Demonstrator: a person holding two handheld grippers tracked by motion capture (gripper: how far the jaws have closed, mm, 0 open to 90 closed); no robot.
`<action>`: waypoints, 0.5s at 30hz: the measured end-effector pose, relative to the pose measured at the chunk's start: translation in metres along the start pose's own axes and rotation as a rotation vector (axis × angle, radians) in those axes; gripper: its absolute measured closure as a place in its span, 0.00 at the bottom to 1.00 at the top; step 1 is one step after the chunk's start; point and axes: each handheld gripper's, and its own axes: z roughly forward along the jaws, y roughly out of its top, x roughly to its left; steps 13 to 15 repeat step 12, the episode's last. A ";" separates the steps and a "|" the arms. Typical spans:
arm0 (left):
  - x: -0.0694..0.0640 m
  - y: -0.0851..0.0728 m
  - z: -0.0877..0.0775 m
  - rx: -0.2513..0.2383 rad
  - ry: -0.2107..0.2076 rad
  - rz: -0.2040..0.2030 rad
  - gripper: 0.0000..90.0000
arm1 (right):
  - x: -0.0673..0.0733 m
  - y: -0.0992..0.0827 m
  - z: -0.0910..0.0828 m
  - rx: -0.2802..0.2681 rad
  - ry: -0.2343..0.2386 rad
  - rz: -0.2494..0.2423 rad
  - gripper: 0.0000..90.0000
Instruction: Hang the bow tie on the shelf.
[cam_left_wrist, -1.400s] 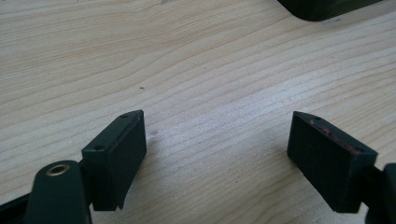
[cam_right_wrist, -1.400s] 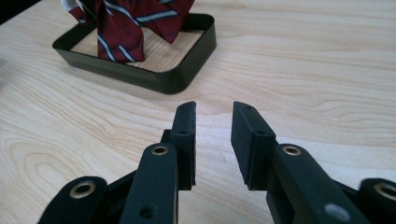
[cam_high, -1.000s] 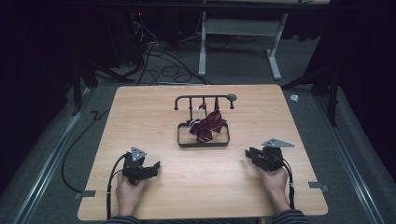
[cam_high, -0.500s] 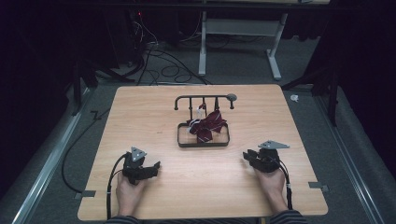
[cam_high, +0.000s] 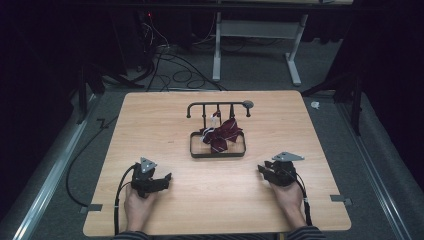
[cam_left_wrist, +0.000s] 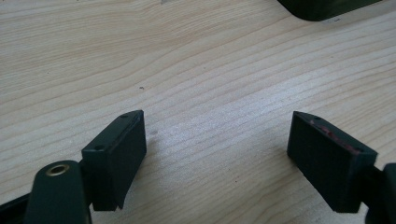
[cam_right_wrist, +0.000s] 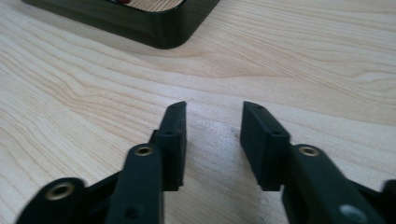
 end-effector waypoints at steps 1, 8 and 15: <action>0.000 0.000 0.000 0.000 0.000 0.000 0.22 | 0.002 0.000 0.000 0.005 -0.008 -0.011 0.66; 0.000 0.000 0.000 0.000 0.000 0.000 0.22 | 0.007 0.001 0.002 0.011 -0.057 -0.046 0.61; 0.000 0.000 0.000 0.000 0.000 0.000 0.22 | 0.007 0.001 0.002 0.012 -0.055 -0.046 0.61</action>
